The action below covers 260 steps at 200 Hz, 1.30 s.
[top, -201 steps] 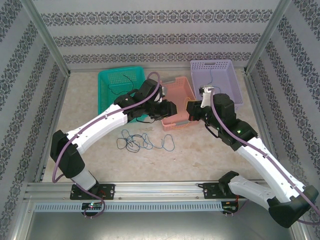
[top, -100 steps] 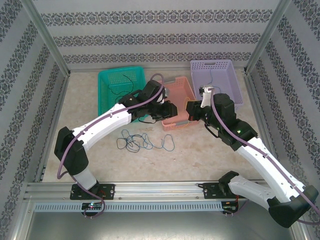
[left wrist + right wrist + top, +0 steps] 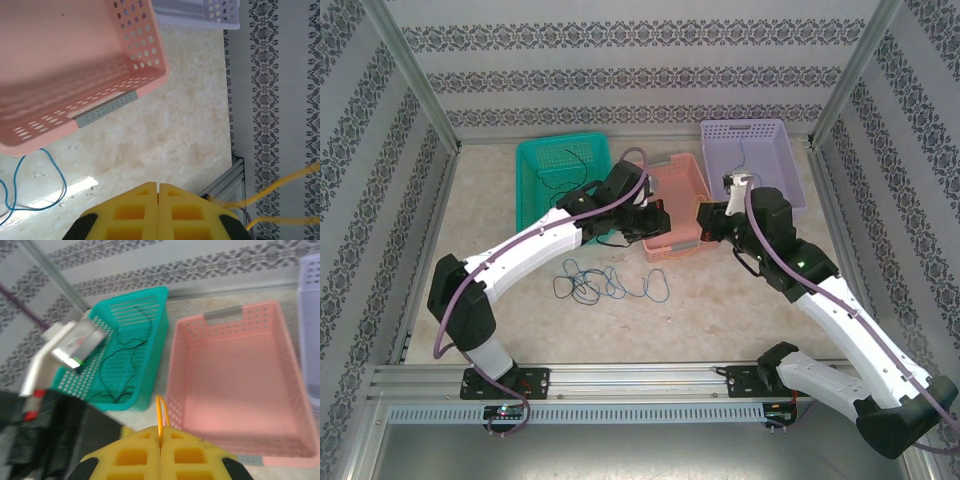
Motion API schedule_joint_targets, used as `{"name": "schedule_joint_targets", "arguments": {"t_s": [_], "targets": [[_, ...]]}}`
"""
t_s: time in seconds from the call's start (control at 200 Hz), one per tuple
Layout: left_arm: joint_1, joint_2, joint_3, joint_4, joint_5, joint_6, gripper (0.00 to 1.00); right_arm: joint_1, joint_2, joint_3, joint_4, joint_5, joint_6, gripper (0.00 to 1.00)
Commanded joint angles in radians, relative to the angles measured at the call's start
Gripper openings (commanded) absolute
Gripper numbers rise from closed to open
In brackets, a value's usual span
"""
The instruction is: Untangle the cables
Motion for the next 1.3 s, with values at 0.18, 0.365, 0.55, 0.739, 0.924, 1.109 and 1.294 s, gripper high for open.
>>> {"name": "schedule_joint_targets", "arguments": {"t_s": [0.18,0.365,0.55,0.739,0.924,1.109,1.294], "targets": [[0.018,-0.196,-0.149,0.003,0.034,0.024,0.0,-0.229,0.079,0.076,0.02,0.074,-0.052,0.0],[0.015,-0.283,-0.303,0.149,0.162,-0.023,0.0,-0.311,0.209,0.151,0.178,0.1,0.03,0.0],[-0.01,-0.346,-0.374,0.23,0.206,-0.023,0.0,-0.347,0.389,0.283,0.262,0.087,0.132,0.0],[-0.063,-0.384,-0.418,0.334,0.164,-0.029,0.0,-0.352,0.521,0.378,0.287,0.029,0.223,0.0],[-0.145,-0.348,-0.39,0.378,0.198,0.022,0.0,-0.368,0.555,0.373,0.364,-0.012,0.295,0.0],[-0.198,-0.269,-0.323,0.353,0.24,0.065,0.0,-0.417,0.577,0.333,0.548,-0.127,0.383,0.0],[-0.191,-0.266,-0.237,0.235,0.113,0.079,0.14,-0.452,0.574,0.287,0.724,-0.313,0.414,0.0]]}}
